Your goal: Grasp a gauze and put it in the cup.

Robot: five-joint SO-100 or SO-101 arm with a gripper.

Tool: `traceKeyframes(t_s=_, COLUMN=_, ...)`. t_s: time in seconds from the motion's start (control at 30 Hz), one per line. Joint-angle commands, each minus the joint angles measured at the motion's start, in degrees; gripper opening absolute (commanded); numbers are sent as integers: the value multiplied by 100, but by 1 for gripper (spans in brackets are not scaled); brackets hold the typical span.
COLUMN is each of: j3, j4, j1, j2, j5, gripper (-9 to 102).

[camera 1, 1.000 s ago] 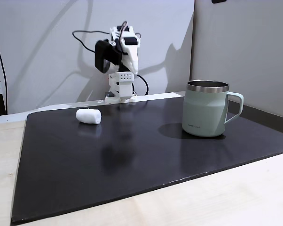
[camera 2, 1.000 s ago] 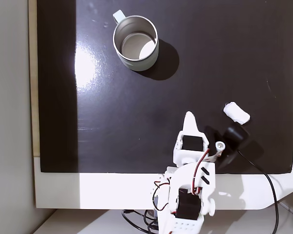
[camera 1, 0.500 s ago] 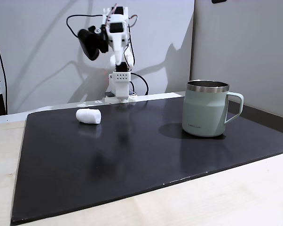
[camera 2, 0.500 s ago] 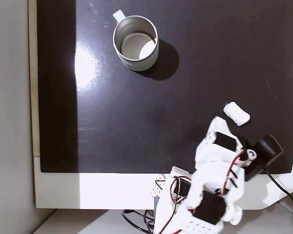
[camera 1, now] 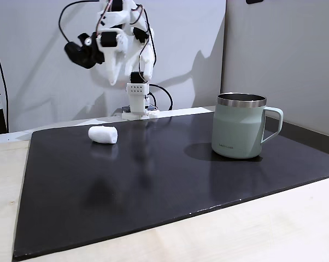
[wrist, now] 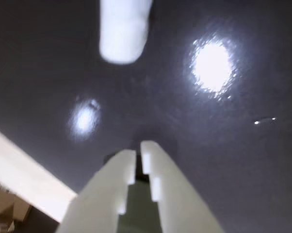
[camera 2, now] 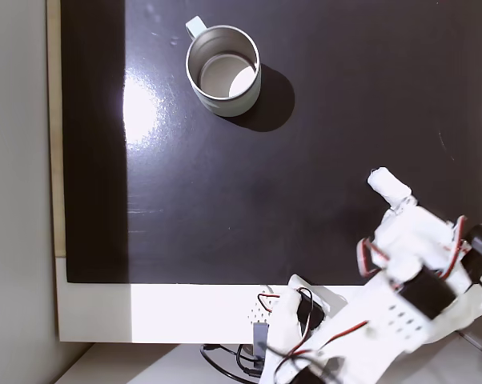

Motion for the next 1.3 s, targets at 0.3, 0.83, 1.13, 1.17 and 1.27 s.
traceKeyframes(t_s=0.3, j3=-519, j4=114, j1=-149, j2=-501, j5=-501, gripper=23)
traceKeyframes(t_s=0.83, j3=-70, j4=-633, j1=343, j2=-1617, j5=-1143, gripper=29)
traceKeyframes(t_s=1.13, j3=-123, j4=-1187, j1=624, j2=-2672, j5=-1354, gripper=30)
traceKeyframes(t_s=1.17, j3=-123, j4=-1222, j1=624, j2=-2725, j5=-1354, gripper=30)
traceKeyframes(t_s=1.27, j3=-132, j4=-1292, j1=519, j2=-2865, j5=-1336, gripper=30)
